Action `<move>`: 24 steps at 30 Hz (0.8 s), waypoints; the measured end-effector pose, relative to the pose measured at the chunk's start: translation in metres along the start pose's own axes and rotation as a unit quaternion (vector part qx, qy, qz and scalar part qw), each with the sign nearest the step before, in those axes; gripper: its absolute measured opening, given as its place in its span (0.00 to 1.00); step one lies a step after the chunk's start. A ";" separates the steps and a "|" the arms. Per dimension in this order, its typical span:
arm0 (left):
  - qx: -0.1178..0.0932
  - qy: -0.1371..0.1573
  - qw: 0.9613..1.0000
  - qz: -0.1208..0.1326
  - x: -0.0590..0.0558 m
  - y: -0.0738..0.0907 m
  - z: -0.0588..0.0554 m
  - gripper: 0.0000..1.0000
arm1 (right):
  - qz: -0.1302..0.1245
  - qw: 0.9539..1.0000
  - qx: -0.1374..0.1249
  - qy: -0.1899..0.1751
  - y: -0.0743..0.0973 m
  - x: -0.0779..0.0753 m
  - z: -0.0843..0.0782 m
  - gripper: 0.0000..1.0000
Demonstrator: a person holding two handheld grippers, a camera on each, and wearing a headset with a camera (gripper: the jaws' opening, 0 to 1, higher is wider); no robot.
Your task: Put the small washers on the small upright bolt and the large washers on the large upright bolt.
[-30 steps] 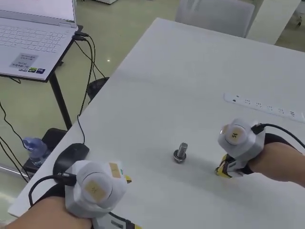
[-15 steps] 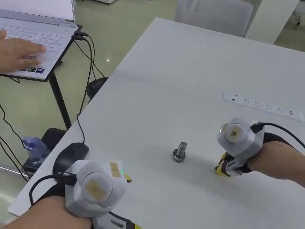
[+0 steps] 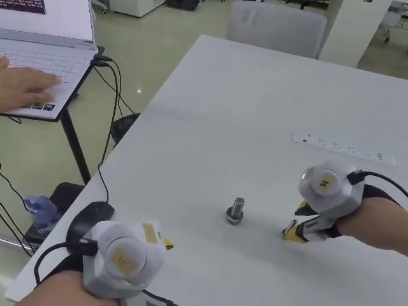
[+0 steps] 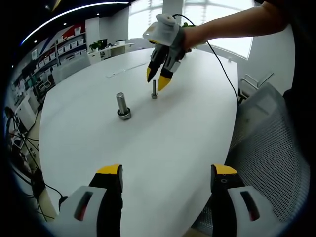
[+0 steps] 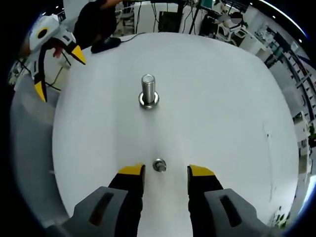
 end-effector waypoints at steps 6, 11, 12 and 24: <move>-0.019 0.029 0.999 0.000 0.001 0.003 0.002 0.72 | -0.009 0.998 -0.064 -0.027 0.026 0.009 0.004 0.36; -0.021 0.030 0.999 0.006 0.000 0.008 0.000 0.75 | -0.012 0.994 -0.093 -0.050 0.043 0.016 -0.006 0.39; -0.025 0.032 0.999 0.010 0.001 0.008 0.001 0.76 | -0.013 0.993 -0.100 -0.055 0.049 0.018 -0.009 0.39; -0.046 0.025 0.999 0.014 -0.002 0.015 0.013 0.82 | -0.045 0.973 -0.207 -0.092 0.103 0.037 -0.016 0.48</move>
Point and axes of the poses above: the centre of the closed fingertips' face, and the gripper's own axes: y roughly backward along the fingers, x roughly to its left, z roughly out of its top, the point moved 2 cm from there along y, roughly backward along the fingers, and after that the axes turned 2 degrees about -y, right-handed, at the moved point
